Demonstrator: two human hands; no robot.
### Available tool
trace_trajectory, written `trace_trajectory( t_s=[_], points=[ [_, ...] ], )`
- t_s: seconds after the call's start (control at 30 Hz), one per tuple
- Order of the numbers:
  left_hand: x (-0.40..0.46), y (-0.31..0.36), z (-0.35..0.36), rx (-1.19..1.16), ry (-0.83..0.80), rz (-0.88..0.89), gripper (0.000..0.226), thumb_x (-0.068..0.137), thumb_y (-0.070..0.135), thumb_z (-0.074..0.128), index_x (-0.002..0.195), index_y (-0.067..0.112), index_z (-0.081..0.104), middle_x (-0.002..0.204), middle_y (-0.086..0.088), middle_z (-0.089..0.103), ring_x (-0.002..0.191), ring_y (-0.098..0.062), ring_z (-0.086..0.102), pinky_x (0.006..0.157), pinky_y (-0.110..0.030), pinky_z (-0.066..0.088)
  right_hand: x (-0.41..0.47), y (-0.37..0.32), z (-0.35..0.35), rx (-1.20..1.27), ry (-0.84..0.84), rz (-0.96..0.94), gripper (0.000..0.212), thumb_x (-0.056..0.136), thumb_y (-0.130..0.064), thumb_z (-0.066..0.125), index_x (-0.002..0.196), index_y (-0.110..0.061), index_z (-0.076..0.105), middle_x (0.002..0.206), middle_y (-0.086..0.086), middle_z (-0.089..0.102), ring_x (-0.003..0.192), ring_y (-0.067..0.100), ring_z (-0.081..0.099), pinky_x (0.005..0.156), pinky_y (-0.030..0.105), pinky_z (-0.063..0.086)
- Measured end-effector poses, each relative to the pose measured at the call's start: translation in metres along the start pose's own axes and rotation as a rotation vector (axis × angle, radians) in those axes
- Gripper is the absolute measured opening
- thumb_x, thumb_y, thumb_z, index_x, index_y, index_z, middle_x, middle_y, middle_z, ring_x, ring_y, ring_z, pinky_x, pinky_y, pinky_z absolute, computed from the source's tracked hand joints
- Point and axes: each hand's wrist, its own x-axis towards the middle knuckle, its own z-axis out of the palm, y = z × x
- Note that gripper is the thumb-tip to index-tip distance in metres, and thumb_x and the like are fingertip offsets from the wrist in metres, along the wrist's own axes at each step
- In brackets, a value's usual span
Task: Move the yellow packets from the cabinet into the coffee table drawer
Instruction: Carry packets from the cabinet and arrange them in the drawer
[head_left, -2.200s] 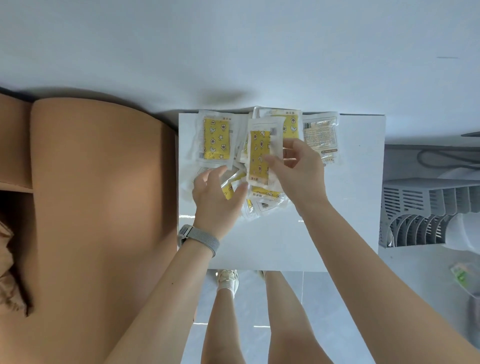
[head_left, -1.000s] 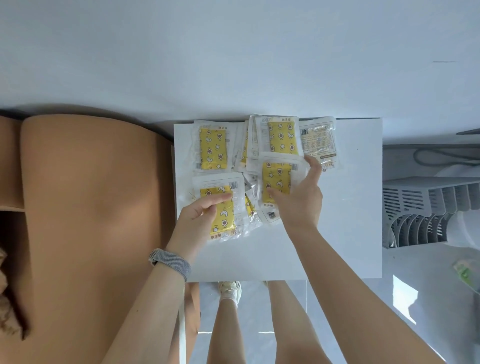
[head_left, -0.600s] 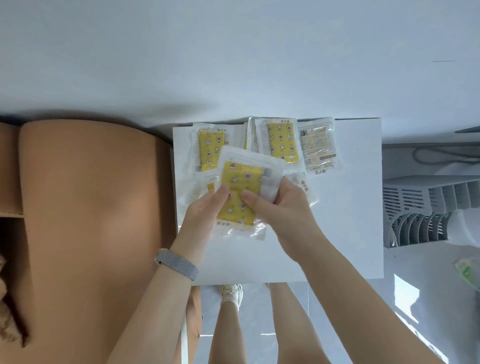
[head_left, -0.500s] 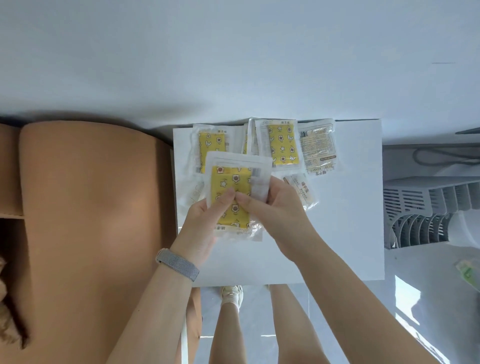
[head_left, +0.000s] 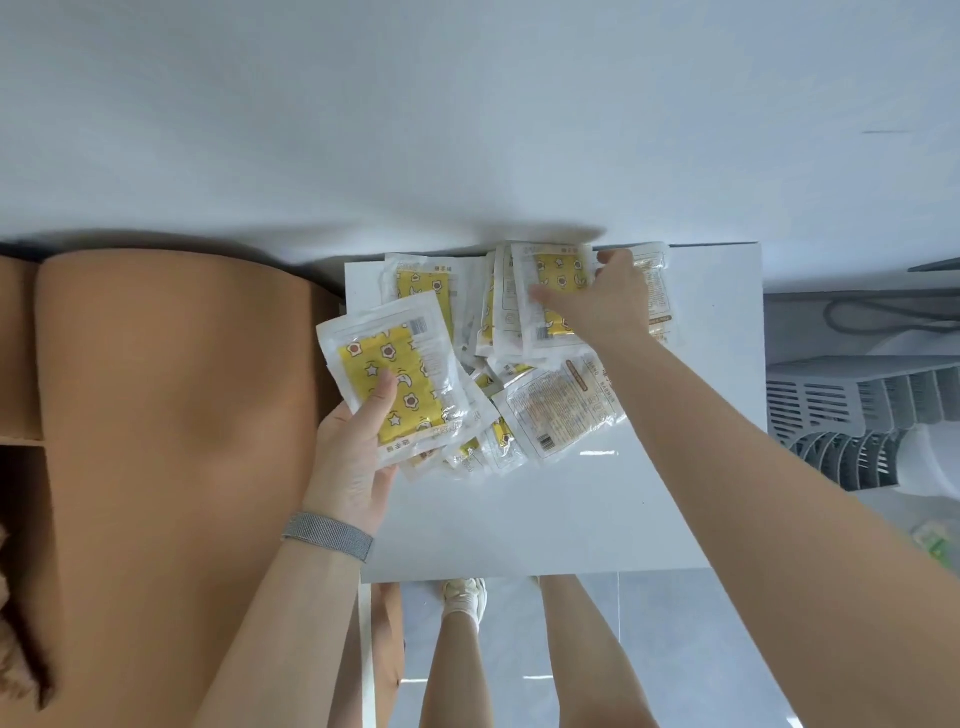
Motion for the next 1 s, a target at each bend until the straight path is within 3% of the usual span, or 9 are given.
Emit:
trace_trajectory(
  t_s=[0.23, 0.4, 0.53, 0.57, 0.63, 0.7, 0.8, 0.93, 1.0],
  points=[
    [-0.002, -0.005, 0.005, 0.034, -0.012, -0.019, 0.038, 0.081, 0.030, 0.064, 0.118, 0.019, 0.065, 0.109, -0.001, 0.074, 0.102, -0.020, 0.070, 0.089, -0.040, 0.055, 0.011, 0.001, 0.006, -0.082, 0.015, 0.019, 0.086, 0.066, -0.044, 0.086, 0.129, -0.008, 0.040, 0.128, 0.009, 0.051, 0.119, 0.028, 0.050, 0.092, 0.041, 0.047],
    [-0.002, -0.005, 0.004, 0.041, -0.018, -0.015, 0.037, 0.081, 0.030, 0.064, 0.116, 0.019, 0.065, 0.107, -0.001, 0.074, 0.100, -0.020, 0.071, 0.085, -0.037, 0.057, 0.014, 0.002, 0.002, -0.009, 0.006, 0.062, 0.082, 0.063, -0.041, 0.089, 0.122, -0.006, 0.045, 0.111, 0.007, 0.059, 0.104, 0.025, 0.058, 0.083, 0.040, 0.052],
    [-0.002, -0.005, 0.003, 0.036, -0.015, -0.007, 0.035, 0.083, 0.029, 0.063, 0.116, 0.020, 0.065, 0.106, 0.000, 0.074, 0.097, -0.019, 0.071, 0.083, -0.036, 0.057, 0.000, 0.007, -0.011, 0.079, 0.038, -0.071, 0.040, 0.081, -0.032, 0.077, 0.109, -0.008, 0.061, 0.092, 0.000, 0.062, 0.070, 0.010, 0.057, 0.052, 0.011, 0.042],
    [-0.002, -0.005, 0.003, 0.031, -0.013, -0.006, 0.032, 0.084, 0.028, 0.063, 0.115, 0.021, 0.066, 0.105, 0.001, 0.075, 0.096, -0.018, 0.072, 0.081, -0.035, 0.058, -0.007, 0.011, -0.015, 0.179, 0.028, -0.076, 0.029, 0.084, -0.029, 0.074, 0.104, -0.011, 0.064, 0.091, -0.001, 0.065, 0.070, 0.009, 0.060, 0.055, 0.010, 0.045],
    [-0.001, -0.006, 0.004, 0.030, -0.015, -0.011, 0.025, 0.087, 0.029, 0.062, 0.110, 0.023, 0.067, 0.100, 0.003, 0.075, 0.091, -0.015, 0.073, 0.076, -0.031, 0.057, -0.022, 0.016, -0.022, 0.445, -0.001, -0.011, 0.016, 0.084, -0.025, 0.075, 0.094, -0.019, 0.063, 0.093, -0.003, 0.069, 0.083, 0.013, 0.067, 0.074, 0.025, 0.057],
    [-0.003, -0.004, 0.006, 0.033, -0.033, -0.029, 0.023, 0.084, 0.033, 0.064, 0.104, 0.025, 0.069, 0.098, 0.006, 0.076, 0.090, -0.014, 0.072, 0.082, -0.033, 0.055, -0.038, 0.024, -0.028, 0.643, -0.038, 0.065, 0.016, 0.084, -0.020, 0.076, 0.092, -0.022, 0.062, 0.094, -0.004, 0.071, 0.089, 0.016, 0.070, 0.084, 0.037, 0.059],
    [-0.005, -0.004, 0.010, 0.006, -0.122, -0.072, 0.026, 0.082, 0.035, 0.067, 0.106, 0.024, 0.072, 0.111, 0.002, 0.073, 0.105, -0.018, 0.069, 0.095, -0.043, 0.051, -0.067, 0.035, -0.033, 0.810, -0.158, 0.138, 0.016, 0.083, -0.012, 0.075, 0.096, -0.017, 0.066, 0.094, 0.000, 0.075, 0.089, 0.020, 0.073, 0.082, 0.040, 0.059],
    [-0.010, -0.007, 0.019, -0.120, -0.268, -0.137, 0.026, 0.084, 0.029, 0.057, 0.101, 0.021, 0.076, 0.113, -0.004, 0.072, 0.104, -0.022, 0.069, 0.084, -0.041, 0.058, -0.100, 0.046, -0.019, 0.897, -0.285, 0.209, 0.018, 0.086, -0.010, 0.070, 0.104, -0.010, 0.068, 0.097, 0.007, 0.076, 0.090, 0.027, 0.073, 0.078, 0.040, 0.058],
    [-0.012, -0.009, 0.022, -0.111, -0.303, -0.167, 0.028, 0.081, 0.034, 0.062, 0.100, 0.020, 0.077, 0.113, -0.006, 0.072, 0.104, -0.023, 0.069, 0.082, -0.041, 0.059, -0.112, 0.046, -0.010, 0.942, -0.332, 0.216, 0.023, 0.091, -0.011, 0.065, 0.113, -0.007, 0.065, 0.103, 0.009, 0.075, 0.095, 0.028, 0.071, 0.083, 0.042, 0.057]
  ],
)
